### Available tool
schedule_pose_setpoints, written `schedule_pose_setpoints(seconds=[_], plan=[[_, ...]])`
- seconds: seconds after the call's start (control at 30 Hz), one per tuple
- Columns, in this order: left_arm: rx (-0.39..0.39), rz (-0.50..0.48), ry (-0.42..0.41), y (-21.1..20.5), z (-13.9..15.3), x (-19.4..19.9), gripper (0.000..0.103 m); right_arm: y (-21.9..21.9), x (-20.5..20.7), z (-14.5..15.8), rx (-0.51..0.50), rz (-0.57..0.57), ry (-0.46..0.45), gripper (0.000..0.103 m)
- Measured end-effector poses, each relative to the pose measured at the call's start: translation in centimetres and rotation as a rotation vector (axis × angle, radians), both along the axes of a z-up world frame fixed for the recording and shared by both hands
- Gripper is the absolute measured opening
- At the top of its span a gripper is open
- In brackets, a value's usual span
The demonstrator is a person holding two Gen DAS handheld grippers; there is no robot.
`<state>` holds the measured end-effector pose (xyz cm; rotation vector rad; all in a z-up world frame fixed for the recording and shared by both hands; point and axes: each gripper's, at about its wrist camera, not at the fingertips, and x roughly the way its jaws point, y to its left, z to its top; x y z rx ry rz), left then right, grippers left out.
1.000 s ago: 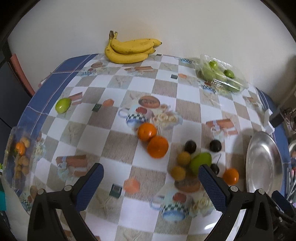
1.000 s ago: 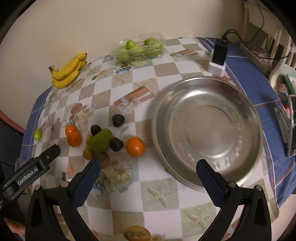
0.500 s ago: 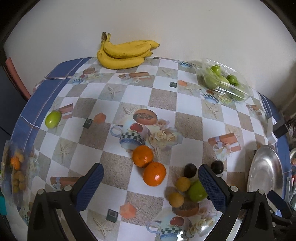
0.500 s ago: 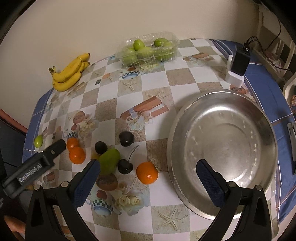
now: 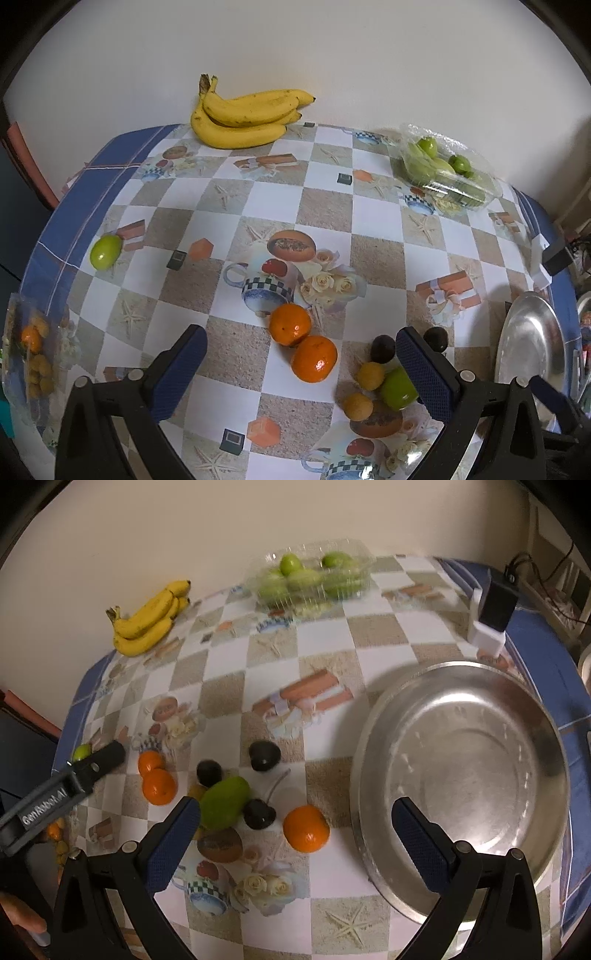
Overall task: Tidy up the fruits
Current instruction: 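Move the left tool toward one orange while the right tool approaches another orange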
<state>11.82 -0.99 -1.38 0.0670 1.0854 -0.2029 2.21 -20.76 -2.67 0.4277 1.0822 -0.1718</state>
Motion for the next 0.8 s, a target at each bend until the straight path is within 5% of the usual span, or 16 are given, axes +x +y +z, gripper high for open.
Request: schedule_pose_setpoints(seconds=[0.23,0.3,0.37,0.8], plan=[[-0.027,-0.011,0.071,-0.4,-1.4,-0.2,0.099,0.3,0.0,-0.3,0.032,0.020,-0.006,0.101],[-0.028,0.004,0.102,-0.2,-2.2,0.0,0.085,0.8,0.0,-0.4,0.023,0.041,0.000,0.086],[-0.040,0.023,0.135,0.2,-3.0,0.1,0.083,1.1,0.1,-0.7,0.012,0.054,0.010,0.073],[-0.094,0.062,0.208,0.6,-5.5,0.9,0.058,1.9,0.5,-3.5,-0.017,0.097,0.108,0.050]])
